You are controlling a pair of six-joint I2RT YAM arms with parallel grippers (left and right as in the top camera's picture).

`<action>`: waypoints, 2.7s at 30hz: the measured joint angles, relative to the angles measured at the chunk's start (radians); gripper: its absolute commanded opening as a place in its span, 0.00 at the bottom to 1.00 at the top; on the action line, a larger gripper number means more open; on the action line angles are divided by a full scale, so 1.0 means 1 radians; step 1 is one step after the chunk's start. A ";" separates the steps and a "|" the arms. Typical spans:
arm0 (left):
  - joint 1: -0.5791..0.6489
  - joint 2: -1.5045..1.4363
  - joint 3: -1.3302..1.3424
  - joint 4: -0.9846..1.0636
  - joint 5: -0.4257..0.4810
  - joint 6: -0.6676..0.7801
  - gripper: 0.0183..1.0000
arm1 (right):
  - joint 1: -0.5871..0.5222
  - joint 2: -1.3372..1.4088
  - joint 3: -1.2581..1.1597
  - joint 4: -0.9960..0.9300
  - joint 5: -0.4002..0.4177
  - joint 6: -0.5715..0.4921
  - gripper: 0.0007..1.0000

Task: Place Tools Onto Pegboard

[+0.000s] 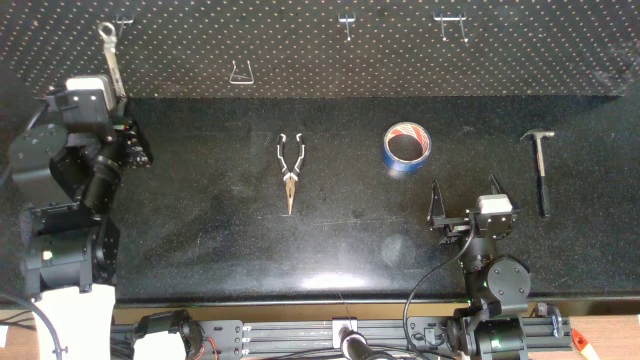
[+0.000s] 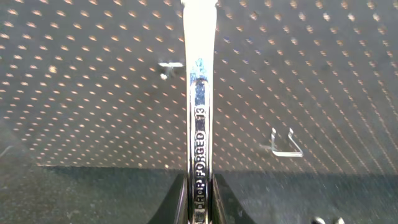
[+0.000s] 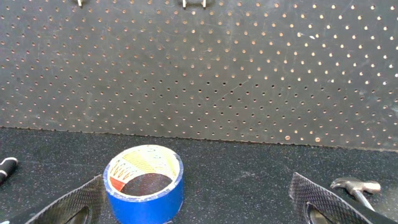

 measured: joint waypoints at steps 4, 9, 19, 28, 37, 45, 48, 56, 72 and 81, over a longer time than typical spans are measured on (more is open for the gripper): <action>0.000 0.086 0.000 0.025 -0.054 -0.029 0.01 | 0.000 0.000 0.000 0.000 0.000 0.000 0.96; 0.000 0.156 0.000 0.026 -0.087 -0.038 0.01 | 0.000 0.000 0.000 0.000 0.000 0.000 0.96; 0.000 0.220 0.000 0.026 -0.090 -0.041 0.01 | 0.000 0.000 0.000 0.000 0.000 0.000 0.96; 0.000 0.271 0.000 0.027 -0.090 -0.043 0.01 | 0.000 0.000 0.000 0.000 0.000 0.000 0.96; -0.001 0.350 0.000 0.066 -0.125 -0.043 0.75 | 0.000 0.000 0.000 0.000 0.000 0.000 0.96; 0.043 0.206 0.000 0.032 -0.185 -0.047 1.00 | 0.000 0.000 0.000 0.000 0.000 0.000 0.96; -0.060 0.022 0.008 -0.126 -0.204 -0.046 1.00 | 0.000 0.000 0.000 0.000 0.000 0.000 0.96; -0.338 -0.035 0.002 -0.628 -0.194 -0.047 1.00 | 0.000 0.000 0.000 0.000 0.000 0.000 0.96; -0.349 -0.137 0.057 -0.459 -0.123 -0.192 1.00 | 0.000 0.000 0.000 0.000 0.000 0.000 0.96; -1.089 -0.039 0.062 -0.604 -0.592 -0.743 1.00 | 0.000 0.000 0.000 0.000 0.000 0.000 0.96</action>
